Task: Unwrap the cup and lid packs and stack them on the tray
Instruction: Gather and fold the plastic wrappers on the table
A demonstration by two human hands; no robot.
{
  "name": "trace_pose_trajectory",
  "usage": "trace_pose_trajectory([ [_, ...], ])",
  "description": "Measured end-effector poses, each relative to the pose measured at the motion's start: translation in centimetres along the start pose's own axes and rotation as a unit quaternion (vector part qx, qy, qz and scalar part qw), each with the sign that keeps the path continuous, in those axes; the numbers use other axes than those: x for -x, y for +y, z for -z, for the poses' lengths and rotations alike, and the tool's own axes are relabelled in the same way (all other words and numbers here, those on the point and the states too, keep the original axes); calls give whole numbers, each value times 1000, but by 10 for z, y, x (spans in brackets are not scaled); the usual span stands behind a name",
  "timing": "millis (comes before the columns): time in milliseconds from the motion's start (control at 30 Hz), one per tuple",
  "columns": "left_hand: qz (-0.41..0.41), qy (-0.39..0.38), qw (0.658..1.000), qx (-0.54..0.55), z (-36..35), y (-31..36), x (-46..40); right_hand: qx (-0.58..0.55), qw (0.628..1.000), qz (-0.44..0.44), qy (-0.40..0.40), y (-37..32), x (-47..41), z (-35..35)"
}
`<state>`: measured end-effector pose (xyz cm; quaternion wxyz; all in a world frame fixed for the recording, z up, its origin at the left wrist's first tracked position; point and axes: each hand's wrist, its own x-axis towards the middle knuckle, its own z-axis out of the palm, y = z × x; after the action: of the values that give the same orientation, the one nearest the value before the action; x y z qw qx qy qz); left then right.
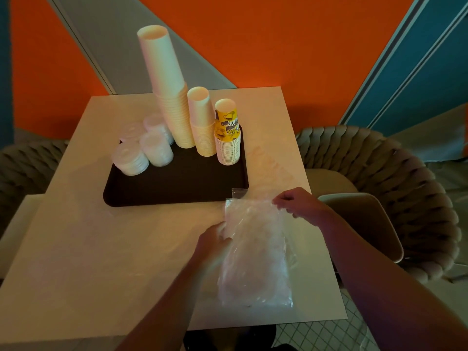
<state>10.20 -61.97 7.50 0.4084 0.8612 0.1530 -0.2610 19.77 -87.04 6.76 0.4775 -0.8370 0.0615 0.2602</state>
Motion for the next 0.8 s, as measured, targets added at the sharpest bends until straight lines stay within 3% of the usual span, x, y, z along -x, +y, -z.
trace_pose_trajectory([
  [567,9,24,1000,5,-1,6,-3,125,992,21,-18,-7,-7,-5],
  [800,76,34,996,33,-2,18,-14,124,990,-8,66,-4,3,-18],
])
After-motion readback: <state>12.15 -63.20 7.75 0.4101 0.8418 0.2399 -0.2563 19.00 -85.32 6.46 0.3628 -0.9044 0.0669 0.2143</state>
